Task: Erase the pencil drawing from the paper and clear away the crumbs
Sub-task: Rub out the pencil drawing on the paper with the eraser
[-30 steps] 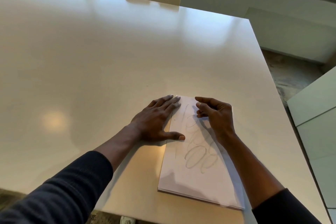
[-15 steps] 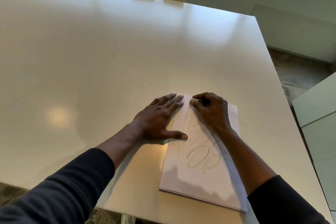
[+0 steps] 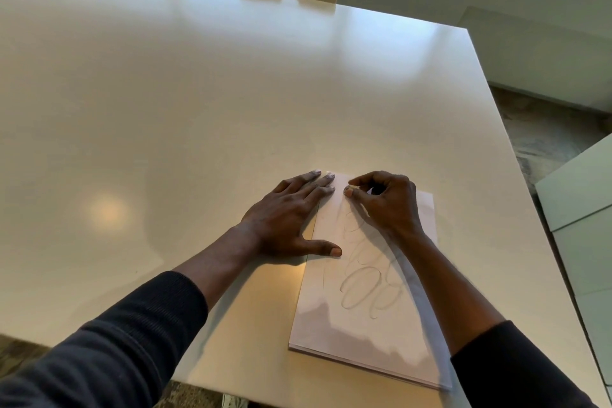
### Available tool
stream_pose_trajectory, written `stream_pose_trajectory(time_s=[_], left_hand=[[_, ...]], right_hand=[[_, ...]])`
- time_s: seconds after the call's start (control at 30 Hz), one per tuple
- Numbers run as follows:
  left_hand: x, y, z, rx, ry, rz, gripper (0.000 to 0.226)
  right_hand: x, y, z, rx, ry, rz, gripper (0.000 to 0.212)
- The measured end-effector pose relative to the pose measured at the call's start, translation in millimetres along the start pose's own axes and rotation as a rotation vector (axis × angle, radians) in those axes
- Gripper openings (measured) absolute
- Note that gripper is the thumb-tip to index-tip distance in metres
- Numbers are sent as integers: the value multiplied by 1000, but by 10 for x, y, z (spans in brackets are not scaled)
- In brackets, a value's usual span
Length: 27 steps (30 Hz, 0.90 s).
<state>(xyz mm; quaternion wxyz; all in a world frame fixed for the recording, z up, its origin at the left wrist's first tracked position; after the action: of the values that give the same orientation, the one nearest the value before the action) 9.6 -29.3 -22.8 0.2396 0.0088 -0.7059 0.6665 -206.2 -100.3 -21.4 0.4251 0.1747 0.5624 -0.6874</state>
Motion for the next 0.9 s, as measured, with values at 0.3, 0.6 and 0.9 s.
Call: stream_pose_trajectory(time_s=[0.3, 0.6, 0.9], left_hand=[[-1, -9, 1, -8, -1, 9, 122], [-3, 1, 10, -13, -3, 3, 123], [-3, 1, 8, -15, -3, 3, 124]], right_hand=[[9, 8, 23, -52, 6, -7, 12], [10, -15, 7, -44, 0, -12, 13], [22, 14, -7, -71, -24, -16, 13]])
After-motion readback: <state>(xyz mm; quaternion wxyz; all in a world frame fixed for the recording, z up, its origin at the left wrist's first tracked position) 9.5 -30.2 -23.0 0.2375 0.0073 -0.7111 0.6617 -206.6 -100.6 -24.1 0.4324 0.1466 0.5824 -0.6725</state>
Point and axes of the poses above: each hand's wrist, its own z-axis towards the middle knuckle, its own y-axis out of the palm, x = y × z, the point moved 3 cm from there along z, towards the middle knuckle, and after that the axes turned 7 degrees about -y, right-handed, at the moved point
